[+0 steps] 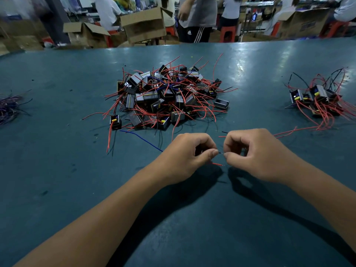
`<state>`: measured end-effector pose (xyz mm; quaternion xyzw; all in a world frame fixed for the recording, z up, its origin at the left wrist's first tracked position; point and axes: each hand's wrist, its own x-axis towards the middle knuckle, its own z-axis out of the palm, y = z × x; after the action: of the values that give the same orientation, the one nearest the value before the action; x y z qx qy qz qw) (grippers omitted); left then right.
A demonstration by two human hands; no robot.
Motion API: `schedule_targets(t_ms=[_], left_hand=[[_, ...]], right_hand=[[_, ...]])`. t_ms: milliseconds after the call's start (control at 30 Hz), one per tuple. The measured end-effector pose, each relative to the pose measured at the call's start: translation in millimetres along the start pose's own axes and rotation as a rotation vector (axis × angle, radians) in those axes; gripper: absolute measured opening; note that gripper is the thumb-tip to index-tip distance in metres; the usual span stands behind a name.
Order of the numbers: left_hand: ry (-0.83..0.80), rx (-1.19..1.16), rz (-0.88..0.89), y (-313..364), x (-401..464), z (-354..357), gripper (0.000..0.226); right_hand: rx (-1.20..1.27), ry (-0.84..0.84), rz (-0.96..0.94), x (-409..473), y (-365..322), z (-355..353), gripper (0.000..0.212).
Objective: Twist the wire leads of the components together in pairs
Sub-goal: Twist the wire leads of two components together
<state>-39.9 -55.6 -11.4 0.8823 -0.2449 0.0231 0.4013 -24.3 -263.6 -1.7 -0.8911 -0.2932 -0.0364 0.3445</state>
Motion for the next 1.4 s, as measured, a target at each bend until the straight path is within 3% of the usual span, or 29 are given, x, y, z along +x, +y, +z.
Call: schedule_targets(t_ms=[100, 200, 300, 967, 1067, 1133, 1300, 1367, 1400], left_hand=[[0.009, -0.028, -0.023, -2.3, 0.9, -3.4, 0.009], [0.008, -0.077, -0.048, -4.0, 1.0, -7.5, 0.011], [0.001, -0.093, -0.057, -3.6, 0.8, -8.2, 0.012], [0.067, -0.146, -0.001, 3.2, 1.6, -4.5, 0.007], [0.151, 0.067, 0.106, 3.7, 1.4, 1.3, 0.004], [0.186, 0.218, 0.22, 3.2, 1.6, 3.2, 0.002], [0.217, 0.396, 0.369, 2.6, 2.4, 3.5, 0.007], [0.218, 0.38, 0.349, 2.0, 2.9, 3.4, 0.007], [0.206, 0.345, 0.309, 1.8, 2.9, 3.5, 0.006]], right_hand=[[-0.208, 0.025, -0.17, -3.0, -2.8, -3.1, 0.004], [-0.378, 0.109, -0.35, -3.0, -1.4, -5.1, 0.015], [-0.425, 0.139, -0.432, -2.1, -2.9, -5.5, 0.013], [-0.429, 0.163, -0.394, 0.3, -10.1, 3.0, 0.019], [-0.314, 0.129, -0.235, -0.6, -11.4, 5.5, 0.005], [-0.137, 0.087, -0.044, 0.4, -12.2, 10.3, 0.008], [1.03, -0.196, 0.716, 7.1, -16.2, 11.2, 0.017], [1.155, -0.226, 0.784, 6.8, -14.7, 9.8, 0.015], [1.067, -0.204, 0.721, 6.5, -12.8, 9.6, 0.014]])
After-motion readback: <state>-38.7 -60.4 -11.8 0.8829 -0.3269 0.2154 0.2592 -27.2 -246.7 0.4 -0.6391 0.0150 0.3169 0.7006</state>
